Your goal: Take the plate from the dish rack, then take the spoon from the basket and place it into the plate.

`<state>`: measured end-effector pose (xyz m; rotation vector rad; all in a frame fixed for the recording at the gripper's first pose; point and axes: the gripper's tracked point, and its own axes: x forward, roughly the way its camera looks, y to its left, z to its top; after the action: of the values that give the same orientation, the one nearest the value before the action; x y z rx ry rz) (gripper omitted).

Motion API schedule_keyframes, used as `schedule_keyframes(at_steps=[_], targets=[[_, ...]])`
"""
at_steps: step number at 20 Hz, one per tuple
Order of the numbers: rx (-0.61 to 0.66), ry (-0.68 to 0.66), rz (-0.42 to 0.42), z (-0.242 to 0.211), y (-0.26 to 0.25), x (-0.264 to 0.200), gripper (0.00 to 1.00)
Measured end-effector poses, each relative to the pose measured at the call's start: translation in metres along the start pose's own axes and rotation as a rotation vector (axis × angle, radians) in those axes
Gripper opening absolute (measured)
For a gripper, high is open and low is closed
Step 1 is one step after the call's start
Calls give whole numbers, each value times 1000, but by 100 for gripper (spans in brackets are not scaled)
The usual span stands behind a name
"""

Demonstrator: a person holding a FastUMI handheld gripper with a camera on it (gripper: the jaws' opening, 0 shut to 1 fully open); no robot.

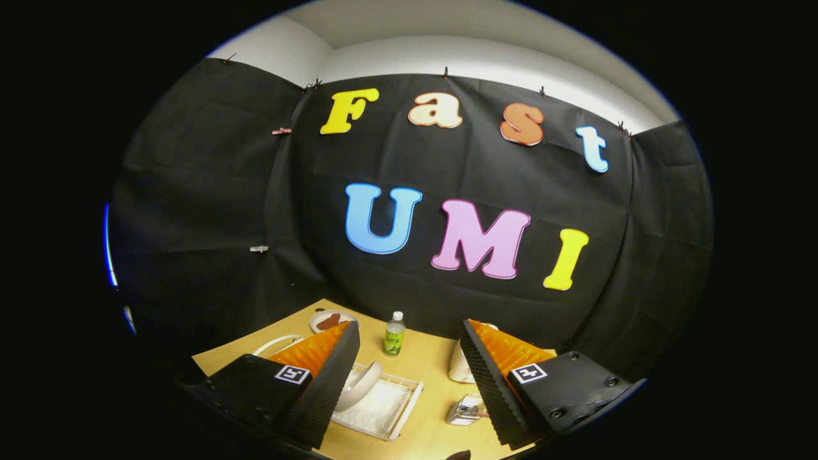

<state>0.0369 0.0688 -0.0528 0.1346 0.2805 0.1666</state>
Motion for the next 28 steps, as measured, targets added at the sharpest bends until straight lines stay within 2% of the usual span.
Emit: schedule_keyframes(at_steps=[2,5,8,15,22,25,28], targets=[[58,109,41,-21,12,16,98],[229,298,96,-56,36,36,98],[346,439,85,-87,44,62,98],[417,753,21,-191,45,126,96],[412,935,-36,-260,59,154,87],[392,973,-63,-272,64,161,77],[367,1015,-104,-284,67,164,57]])
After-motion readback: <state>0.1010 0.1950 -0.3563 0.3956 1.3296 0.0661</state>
